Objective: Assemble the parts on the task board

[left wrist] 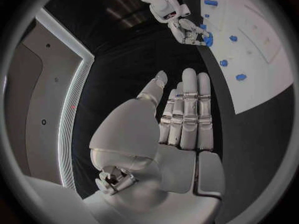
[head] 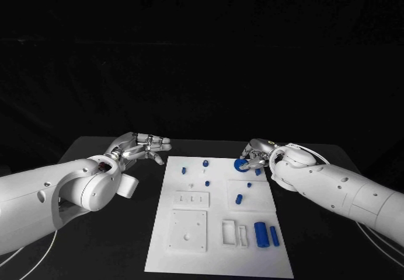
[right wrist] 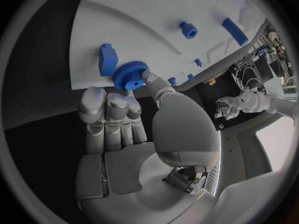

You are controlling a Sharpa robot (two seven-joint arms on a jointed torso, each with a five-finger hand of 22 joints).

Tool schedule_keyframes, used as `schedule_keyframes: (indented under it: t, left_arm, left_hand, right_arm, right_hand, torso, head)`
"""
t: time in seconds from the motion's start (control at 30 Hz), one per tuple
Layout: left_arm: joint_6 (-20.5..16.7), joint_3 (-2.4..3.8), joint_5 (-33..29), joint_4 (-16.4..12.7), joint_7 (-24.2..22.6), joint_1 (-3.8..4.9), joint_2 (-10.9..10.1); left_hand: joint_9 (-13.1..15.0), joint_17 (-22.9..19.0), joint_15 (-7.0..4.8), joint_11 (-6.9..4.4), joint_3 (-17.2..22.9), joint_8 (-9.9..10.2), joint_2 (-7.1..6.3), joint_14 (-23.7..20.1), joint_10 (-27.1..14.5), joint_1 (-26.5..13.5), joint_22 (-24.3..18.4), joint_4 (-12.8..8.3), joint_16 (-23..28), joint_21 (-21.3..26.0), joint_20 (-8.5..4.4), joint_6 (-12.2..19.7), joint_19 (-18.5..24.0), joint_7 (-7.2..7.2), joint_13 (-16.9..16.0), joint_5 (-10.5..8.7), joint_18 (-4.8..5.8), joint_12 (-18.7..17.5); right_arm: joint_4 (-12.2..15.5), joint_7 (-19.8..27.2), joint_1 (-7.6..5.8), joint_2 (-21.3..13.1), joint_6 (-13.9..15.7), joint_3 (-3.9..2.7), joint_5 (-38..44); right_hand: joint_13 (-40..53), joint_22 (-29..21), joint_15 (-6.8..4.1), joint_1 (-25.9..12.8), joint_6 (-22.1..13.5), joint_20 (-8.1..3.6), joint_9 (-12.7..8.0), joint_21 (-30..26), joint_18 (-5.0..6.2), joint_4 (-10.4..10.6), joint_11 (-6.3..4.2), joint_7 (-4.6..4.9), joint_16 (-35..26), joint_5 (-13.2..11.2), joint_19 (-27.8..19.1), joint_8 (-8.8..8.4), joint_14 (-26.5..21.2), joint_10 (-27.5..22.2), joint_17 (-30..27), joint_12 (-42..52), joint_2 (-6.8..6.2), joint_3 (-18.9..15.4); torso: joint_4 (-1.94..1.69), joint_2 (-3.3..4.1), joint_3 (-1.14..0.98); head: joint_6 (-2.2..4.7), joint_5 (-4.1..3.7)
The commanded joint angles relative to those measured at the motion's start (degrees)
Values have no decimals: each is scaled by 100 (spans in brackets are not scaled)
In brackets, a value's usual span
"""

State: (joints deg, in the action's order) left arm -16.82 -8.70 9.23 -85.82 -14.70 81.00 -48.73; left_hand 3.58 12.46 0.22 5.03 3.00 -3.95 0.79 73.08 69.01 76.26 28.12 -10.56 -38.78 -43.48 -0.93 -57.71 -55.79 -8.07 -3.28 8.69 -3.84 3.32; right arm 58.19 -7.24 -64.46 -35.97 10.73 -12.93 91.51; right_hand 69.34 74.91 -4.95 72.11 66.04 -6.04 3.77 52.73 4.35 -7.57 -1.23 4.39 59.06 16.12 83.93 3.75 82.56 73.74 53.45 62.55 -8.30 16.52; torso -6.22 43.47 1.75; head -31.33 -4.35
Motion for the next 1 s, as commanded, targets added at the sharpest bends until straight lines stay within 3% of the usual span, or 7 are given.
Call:
schedule_keyframes:
  t: [0.03,0.27,0.37,0.47,0.6,0.73,1.0]
  left_arm:
    - [28,5,16,-26,-34,8,6]
    - [16,6,17,-38,-35,8,9]
    - [12,6,14,-38,-35,8,20]
    - [14,6,12,-33,-35,9,54]
    - [24,6,11,-38,-26,9,94]
    - [28,7,10,-38,-19,9,117]
    - [35,7,7,-33,-12,9,147]
  left_hand:
    - [6,-1,-8,-7,0,13,-3,-42,-42,34,-4,-13,-22,-18,6,6,17,4,-9,-5,-62,7]
    - [6,-1,-8,-7,0,13,-3,-42,-42,34,-4,-13,-22,-18,6,6,17,4,-9,-5,-62,7]
    - [6,-1,-8,-7,0,13,-3,-42,-42,34,-4,-13,-22,-18,6,6,17,4,-9,-5,-62,7]
    - [6,-1,-8,-7,0,13,-3,-42,-42,34,-4,-13,-22,-18,6,6,17,4,-9,-5,-62,7]
    - [6,-1,-8,-7,0,13,-3,-42,-42,34,-4,-13,-22,-18,6,6,17,4,-9,-5,-62,7]
    - [6,-1,-8,-7,0,13,-3,-42,-42,34,-4,-13,-22,-18,6,6,17,4,-9,-5,-62,7]
    - [7,-5,-7,-5,-3,13,-9,-44,-47,29,-11,-4,-17,-19,8,-1,22,5,-9,-11,-60,7]
  right_arm:
    - [140,-101,40,-31,479,24,464]
    - [505,-184,29,-124,817,22,699]
    - [736,-269,7,-156,917,19,791]
    - [918,-319,-8,-162,961,17,841]
    - [1117,-381,-22,-104,951,16,929]
    - [1230,-455,-27,19,918,24,1038]
    - [1131,-507,-33,380,835,218,1178]
  right_hand:
    - [15,653,-43,13,347,-48,64,69,-13,93,-48,-91,-9,-121,237,-13,8,11,29,-14,39,27]
    - [34,668,-51,42,413,-54,59,145,-23,159,-59,-111,3,-176,244,-13,15,38,57,-4,0,84]
    - [39,668,-54,42,409,-58,50,157,-22,219,-62,-112,-2,-280,241,-13,14,47,60,-9,-17,125]
    - [38,667,-54,60,405,-57,47,158,-20,250,-62,-112,-7,-302,237,-14,14,47,59,-18,-35,169]
    - [43,670,-53,69,409,-57,46,179,-22,270,-61,-111,-7,-301,238,-14,16,48,66,-22,-54,212]
    - [41,669,-52,70,409,-56,46,176,-22,274,-59,-111,-9,-311,235,-13,16,45,65,-27,-55,219]
    - [33,668,-52,75,405,-55,43,176,-24,276,-56,-109,-15,-315,233,-16,16,42,62,-40,-63,246]
  torso:
    - [-5,-6,11]
    - [-1,-6,13]
    - [-2,-6,13]
    - [-18,-10,15]
    - [-11,-11,24]
    - [-17,-8,18]
    - [-34,0,14]
  head:
    - [21,-7]
    - [28,-4]
    - [61,13]
    - [64,28]
    - [61,68]
    - [63,80]
    - [53,129]
